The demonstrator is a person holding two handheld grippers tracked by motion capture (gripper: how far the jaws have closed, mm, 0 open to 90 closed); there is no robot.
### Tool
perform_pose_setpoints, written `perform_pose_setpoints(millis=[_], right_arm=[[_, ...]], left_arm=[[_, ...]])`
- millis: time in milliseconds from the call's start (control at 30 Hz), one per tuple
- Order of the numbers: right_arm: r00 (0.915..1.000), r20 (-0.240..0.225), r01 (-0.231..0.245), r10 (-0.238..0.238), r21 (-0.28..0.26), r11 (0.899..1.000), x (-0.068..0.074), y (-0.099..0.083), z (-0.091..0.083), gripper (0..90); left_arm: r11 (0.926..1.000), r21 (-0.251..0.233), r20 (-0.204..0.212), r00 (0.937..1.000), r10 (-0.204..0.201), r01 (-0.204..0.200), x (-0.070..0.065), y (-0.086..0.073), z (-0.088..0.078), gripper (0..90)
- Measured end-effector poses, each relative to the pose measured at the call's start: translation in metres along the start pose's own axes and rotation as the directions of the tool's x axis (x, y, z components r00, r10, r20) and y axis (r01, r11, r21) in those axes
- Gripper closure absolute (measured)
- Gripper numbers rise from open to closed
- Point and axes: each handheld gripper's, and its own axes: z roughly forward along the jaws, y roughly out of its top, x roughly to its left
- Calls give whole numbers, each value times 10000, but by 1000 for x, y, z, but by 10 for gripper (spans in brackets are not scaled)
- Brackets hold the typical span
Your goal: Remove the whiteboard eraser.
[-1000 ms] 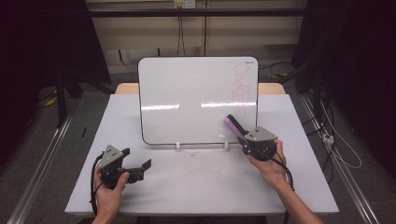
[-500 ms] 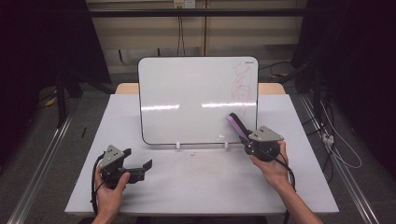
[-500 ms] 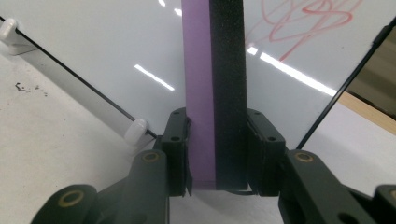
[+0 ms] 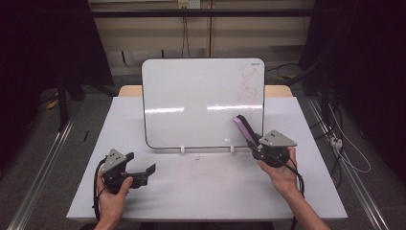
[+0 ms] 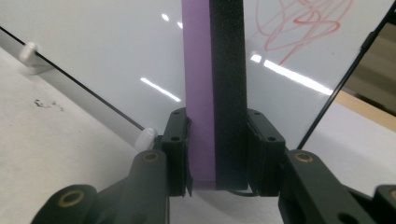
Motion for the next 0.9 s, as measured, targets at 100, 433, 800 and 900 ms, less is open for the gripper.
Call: perform_pose_setpoints(millis=[100, 433, 800, 900], right_arm=[[9995, -174, -275, 273, -83, 9996, 2, -1, -2, 651], [9960, -621, -656, 642, -202, 9976, 7, -2, -5, 650], [9812, -1585, -1255, 1101, -905, 9880, 20, 2, -4, 650], [9790, -1708, -1305, 1114, -1053, 9858, 20, 1, -4, 650]], left_arm=[[10000, -54, -6, 10000, 14, -14, 0, 1, -1, 54], [9997, 34, 252, 9994, 254, -255, -3, 1, 1, 53], [9985, -50, 494, 9972, 555, -553, -15, 0, -1, 49], [9977, -157, 449, 9968, 661, -655, -19, 2, 0, 48]])
